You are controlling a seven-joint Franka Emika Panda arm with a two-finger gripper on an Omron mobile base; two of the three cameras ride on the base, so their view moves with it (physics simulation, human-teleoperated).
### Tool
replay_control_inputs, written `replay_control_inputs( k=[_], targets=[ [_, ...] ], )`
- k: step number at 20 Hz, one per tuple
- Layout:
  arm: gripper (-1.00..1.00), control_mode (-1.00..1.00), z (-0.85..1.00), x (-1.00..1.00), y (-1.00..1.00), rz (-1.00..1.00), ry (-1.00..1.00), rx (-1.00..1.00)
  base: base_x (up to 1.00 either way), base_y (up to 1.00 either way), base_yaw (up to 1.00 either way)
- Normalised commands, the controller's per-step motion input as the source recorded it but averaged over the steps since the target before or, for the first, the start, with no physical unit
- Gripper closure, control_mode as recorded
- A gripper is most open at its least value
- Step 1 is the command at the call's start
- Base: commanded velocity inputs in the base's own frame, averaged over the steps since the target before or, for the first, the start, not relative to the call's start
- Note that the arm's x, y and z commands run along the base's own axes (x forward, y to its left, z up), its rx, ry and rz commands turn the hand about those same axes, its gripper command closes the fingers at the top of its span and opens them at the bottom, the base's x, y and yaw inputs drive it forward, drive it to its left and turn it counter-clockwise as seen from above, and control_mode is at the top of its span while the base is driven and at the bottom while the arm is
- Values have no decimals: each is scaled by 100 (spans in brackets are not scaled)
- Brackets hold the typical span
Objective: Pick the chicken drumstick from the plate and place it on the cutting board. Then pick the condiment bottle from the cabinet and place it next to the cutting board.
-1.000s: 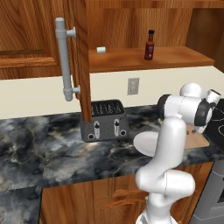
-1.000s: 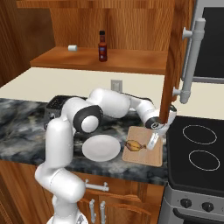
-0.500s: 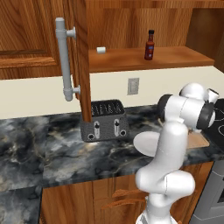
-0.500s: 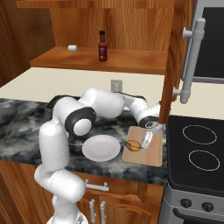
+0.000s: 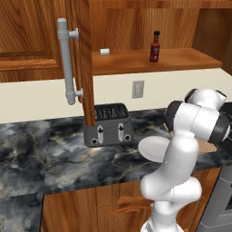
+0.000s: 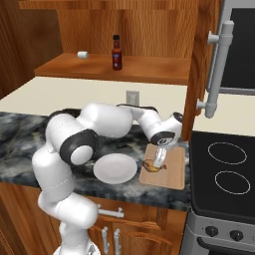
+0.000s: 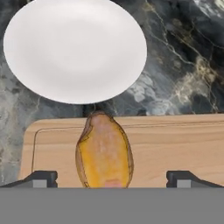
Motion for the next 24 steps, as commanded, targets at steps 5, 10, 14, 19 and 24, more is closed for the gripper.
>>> replay_control_inputs(
  k=[5, 10, 14, 19, 24],
  targets=[
    [-100, -100, 41, -16, 29, 3, -1, -2, 0, 0, 0],
    [-100, -100, 46, -11, 27, 2, 0, -1, 0, 0, 0],
    [-100, -100, 46, -18, 34, 2, 0, -1, 0, 0, 0],
    [-100, -100, 23, -20, 36, 3, -2, -6, 0, 0, 0],
    [-100, -100, 4, -25, 30, 3, -6, -2, 0, 0, 0]
  ],
)
